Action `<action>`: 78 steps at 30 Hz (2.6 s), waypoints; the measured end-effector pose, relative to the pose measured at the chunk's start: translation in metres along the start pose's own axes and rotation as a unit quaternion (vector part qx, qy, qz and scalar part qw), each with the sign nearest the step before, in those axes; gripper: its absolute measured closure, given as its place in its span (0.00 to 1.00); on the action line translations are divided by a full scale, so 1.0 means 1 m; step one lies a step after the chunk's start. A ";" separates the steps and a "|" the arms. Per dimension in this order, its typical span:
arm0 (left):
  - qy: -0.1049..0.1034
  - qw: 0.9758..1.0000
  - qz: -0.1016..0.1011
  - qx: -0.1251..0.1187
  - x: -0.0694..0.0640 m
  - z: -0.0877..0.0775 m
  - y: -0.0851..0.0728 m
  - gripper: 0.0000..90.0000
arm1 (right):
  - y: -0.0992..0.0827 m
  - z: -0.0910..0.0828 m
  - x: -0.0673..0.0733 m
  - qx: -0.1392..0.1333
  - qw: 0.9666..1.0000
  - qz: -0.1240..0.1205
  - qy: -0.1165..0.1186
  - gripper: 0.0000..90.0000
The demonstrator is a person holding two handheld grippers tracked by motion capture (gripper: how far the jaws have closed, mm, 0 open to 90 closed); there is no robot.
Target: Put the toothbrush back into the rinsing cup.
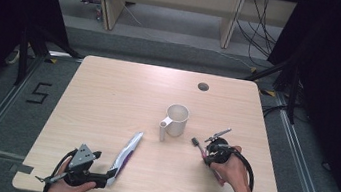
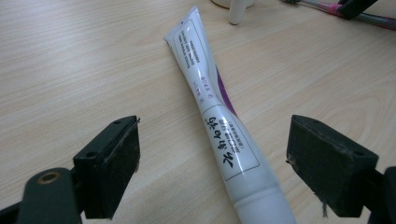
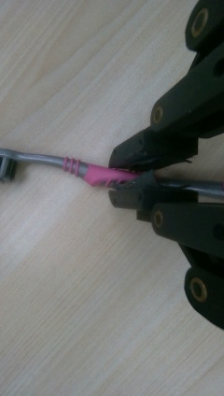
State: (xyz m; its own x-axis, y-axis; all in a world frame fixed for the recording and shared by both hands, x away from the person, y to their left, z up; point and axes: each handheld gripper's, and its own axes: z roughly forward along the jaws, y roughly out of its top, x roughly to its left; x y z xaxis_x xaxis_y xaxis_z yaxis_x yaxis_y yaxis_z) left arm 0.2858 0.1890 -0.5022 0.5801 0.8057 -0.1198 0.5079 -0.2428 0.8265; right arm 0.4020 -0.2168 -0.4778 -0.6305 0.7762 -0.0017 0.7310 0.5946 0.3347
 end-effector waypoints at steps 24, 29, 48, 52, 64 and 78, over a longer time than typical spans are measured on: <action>-0.002 1.000 0.002 0.000 -0.001 0.001 0.000 0.19 | 0.011 0.000 -0.002 0.039 0.998 -0.046 0.005 0.91; -0.003 1.000 -0.003 -0.002 -0.001 0.001 0.000 0.19 | 0.010 -0.008 -0.003 0.022 0.999 -0.032 0.013 0.91; 0.000 1.000 -0.001 0.000 -0.001 0.002 0.000 0.19 | 0.006 -0.054 -0.026 -0.125 0.992 0.016 0.030 0.91; -0.001 1.000 -0.002 -0.001 -0.001 0.002 -0.001 0.19 | 0.008 -0.058 -0.027 -0.149 0.989 0.011 0.023 0.91; -0.002 1.000 0.001 0.004 0.000 0.002 -0.001 0.19 | 0.024 -0.078 -0.011 -0.280 0.959 -0.008 0.036 0.91; -0.003 1.000 0.001 0.004 0.000 0.002 -0.001 0.19 | 0.061 -0.077 0.018 -0.371 0.925 -0.019 0.077 0.91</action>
State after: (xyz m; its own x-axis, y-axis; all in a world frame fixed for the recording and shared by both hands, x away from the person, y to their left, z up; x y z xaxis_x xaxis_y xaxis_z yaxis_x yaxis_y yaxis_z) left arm 0.2867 0.1881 -0.5045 0.5857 0.8015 -0.1210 0.5114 -0.2496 0.8223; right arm 0.4152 -0.1827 -0.3847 -0.7240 0.6840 0.0891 0.3638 0.2689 0.8918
